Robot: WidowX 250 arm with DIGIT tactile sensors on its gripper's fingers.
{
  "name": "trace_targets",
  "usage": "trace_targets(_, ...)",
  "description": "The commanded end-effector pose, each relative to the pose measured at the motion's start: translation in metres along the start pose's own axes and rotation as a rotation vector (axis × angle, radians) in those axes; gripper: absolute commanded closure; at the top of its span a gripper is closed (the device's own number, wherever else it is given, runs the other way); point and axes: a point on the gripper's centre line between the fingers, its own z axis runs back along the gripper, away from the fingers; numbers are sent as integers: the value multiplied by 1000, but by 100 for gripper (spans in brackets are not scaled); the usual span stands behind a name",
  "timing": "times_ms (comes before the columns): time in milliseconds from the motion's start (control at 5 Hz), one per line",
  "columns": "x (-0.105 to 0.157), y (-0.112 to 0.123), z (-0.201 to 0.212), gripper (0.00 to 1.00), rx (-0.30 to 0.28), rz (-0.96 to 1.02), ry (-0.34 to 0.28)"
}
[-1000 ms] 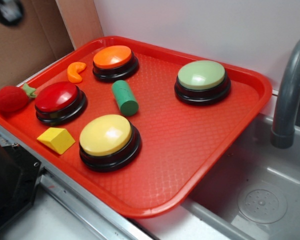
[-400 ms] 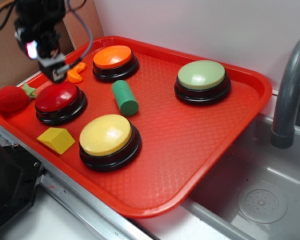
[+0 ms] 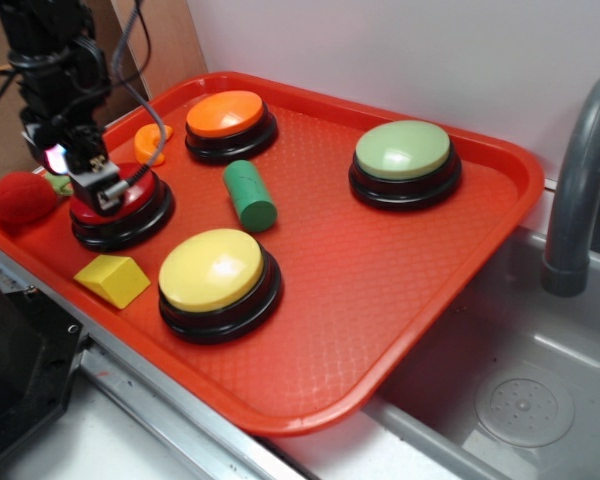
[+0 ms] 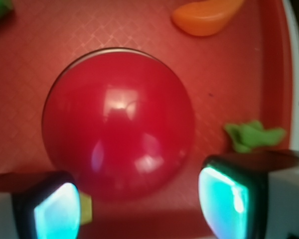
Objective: Push the red button.
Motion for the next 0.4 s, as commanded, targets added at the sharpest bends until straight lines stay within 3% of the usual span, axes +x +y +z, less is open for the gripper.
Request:
trace_targets(0, 18, 1, 0, 0, 3, -28, -44)
trace_targets(200, 12, 2, 37, 0, 41, -19, -66)
